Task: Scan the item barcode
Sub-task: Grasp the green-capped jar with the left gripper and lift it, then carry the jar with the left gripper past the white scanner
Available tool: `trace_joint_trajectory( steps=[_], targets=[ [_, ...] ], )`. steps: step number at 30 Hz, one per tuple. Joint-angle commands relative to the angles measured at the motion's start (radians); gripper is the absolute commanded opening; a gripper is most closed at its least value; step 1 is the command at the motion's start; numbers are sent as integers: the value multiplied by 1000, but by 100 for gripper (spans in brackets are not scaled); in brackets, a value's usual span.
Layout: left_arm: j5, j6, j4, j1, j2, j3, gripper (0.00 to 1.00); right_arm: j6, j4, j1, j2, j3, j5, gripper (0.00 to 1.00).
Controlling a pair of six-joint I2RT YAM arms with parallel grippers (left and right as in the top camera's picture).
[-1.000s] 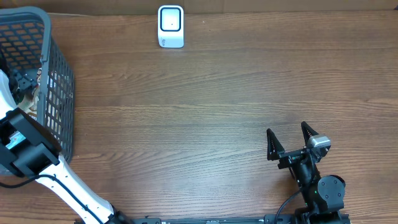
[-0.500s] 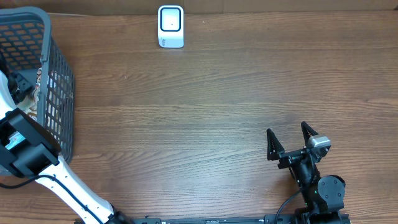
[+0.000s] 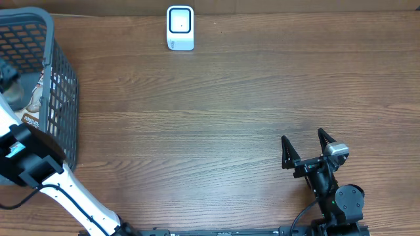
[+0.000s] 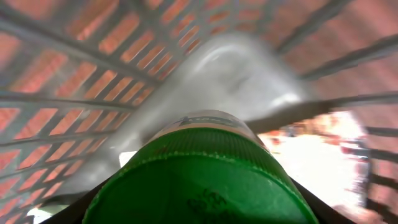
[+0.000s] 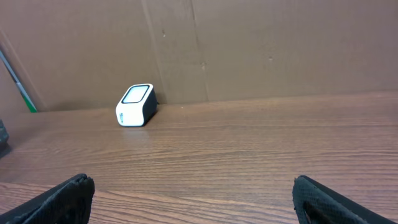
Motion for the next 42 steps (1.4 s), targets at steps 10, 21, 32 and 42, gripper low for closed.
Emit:
trace_joint_trajectory(
  steps=[10, 21, 32, 42],
  targets=[
    [256, -33, 10, -129, -432, 117, 36, 0, 4, 4, -12, -11, 9, 100],
    [251, -31, -172, -453, -574, 114, 38, 0, 4, 4, -12, -11, 9, 100],
    [243, -24, -362, -755, -369, 113, 38, 0, 4, 4, -12, -11, 9, 100],
    [243, -21, -363, -921, -101, 113, 35, 0, 4, 4, -12, -11, 9, 100]
  ],
)
